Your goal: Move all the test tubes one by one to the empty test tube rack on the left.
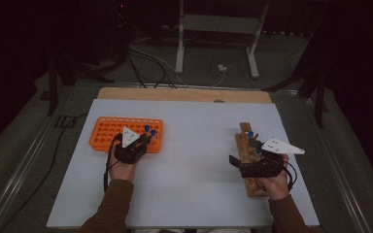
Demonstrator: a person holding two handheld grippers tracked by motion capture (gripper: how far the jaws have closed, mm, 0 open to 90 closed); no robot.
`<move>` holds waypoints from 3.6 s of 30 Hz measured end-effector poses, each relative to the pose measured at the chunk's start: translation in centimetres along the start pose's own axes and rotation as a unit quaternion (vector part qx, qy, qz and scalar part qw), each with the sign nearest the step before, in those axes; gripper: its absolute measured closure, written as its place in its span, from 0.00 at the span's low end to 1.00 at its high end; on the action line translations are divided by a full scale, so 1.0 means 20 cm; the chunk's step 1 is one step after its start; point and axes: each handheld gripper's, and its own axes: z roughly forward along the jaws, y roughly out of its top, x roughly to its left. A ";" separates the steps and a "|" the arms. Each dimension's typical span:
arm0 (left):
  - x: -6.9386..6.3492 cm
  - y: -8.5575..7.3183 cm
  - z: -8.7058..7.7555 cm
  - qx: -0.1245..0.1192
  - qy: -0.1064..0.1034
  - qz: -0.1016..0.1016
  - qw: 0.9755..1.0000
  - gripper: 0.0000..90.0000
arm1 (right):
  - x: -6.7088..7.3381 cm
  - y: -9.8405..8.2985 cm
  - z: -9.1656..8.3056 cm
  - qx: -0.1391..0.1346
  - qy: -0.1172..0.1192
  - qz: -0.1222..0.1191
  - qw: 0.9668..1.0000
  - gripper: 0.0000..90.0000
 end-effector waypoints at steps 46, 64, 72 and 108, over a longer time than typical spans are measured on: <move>0.11 0.01 -0.21 -0.019 0.000 -0.106 0.994 0.39 | 0.00 0.02 -0.01 0.001 -0.011 -0.012 1.000 0.00; 0.13 -0.07 -0.41 -0.036 0.036 -0.104 0.993 0.01 | -0.11 -0.01 -0.05 0.027 -0.061 -0.020 0.998 0.00; 0.12 -0.06 -0.43 -0.042 0.038 -0.100 0.993 0.01 | -0.20 -0.06 -0.10 0.037 -0.077 -0.003 0.996 0.07; 0.10 -0.07 -0.41 -0.032 0.043 -0.092 0.994 0.01 | -0.24 -0.19 -0.08 0.060 -0.059 -0.028 0.996 0.85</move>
